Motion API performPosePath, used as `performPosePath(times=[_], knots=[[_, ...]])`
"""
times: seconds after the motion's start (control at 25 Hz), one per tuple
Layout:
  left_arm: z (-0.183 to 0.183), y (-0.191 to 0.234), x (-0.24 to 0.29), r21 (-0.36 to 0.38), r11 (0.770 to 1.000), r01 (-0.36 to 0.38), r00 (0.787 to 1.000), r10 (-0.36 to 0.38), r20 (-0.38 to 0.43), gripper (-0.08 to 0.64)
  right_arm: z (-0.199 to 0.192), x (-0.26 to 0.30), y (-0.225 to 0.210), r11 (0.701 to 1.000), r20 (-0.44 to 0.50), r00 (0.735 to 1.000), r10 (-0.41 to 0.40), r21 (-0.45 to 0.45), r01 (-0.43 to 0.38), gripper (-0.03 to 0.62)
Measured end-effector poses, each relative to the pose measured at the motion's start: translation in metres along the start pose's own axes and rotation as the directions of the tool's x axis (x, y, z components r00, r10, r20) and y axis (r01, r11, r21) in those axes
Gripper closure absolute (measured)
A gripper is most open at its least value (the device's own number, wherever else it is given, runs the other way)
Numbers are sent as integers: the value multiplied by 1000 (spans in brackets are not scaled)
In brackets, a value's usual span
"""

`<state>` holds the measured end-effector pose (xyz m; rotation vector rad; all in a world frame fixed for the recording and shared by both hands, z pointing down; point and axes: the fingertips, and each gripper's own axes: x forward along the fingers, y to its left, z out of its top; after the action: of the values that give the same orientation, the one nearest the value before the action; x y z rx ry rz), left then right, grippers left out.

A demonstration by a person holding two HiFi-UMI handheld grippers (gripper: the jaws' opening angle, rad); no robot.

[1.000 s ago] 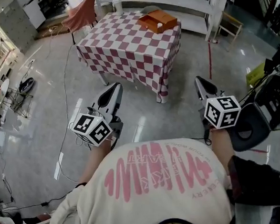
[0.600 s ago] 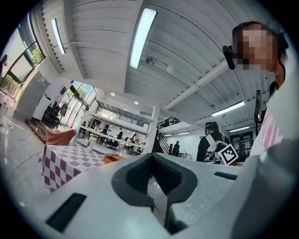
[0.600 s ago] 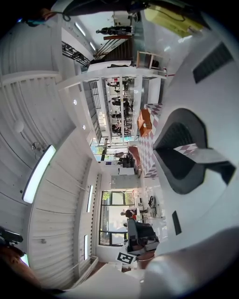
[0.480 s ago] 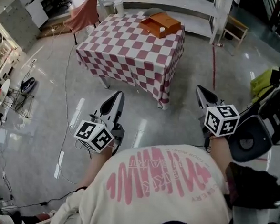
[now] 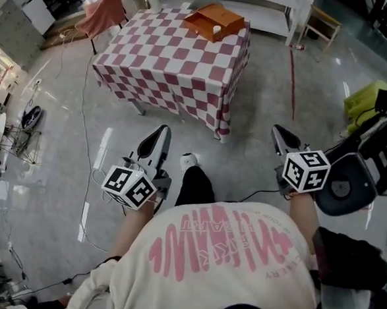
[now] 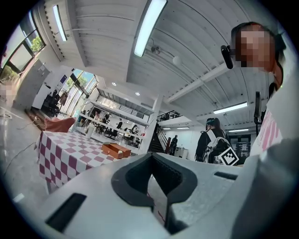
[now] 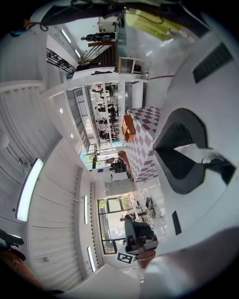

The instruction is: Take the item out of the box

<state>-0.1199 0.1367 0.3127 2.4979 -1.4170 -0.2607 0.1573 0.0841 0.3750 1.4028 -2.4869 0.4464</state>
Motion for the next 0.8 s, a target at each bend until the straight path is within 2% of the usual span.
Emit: performPosePath(times=[0.36, 0.6, 0.8], knots=[[15, 40, 61, -12, 998, 67, 997, -66, 35, 552, 29, 51, -9, 997, -14, 999, -32, -69, 31, 588], [35, 85, 113, -18, 994, 105, 994, -105, 39, 552, 65, 101, -17, 995, -7, 999, -49, -86, 48, 588], [53, 123, 161, -22, 988, 153, 988, -152, 14, 552, 100, 151, -30, 995, 4, 997, -75, -62, 75, 588]])
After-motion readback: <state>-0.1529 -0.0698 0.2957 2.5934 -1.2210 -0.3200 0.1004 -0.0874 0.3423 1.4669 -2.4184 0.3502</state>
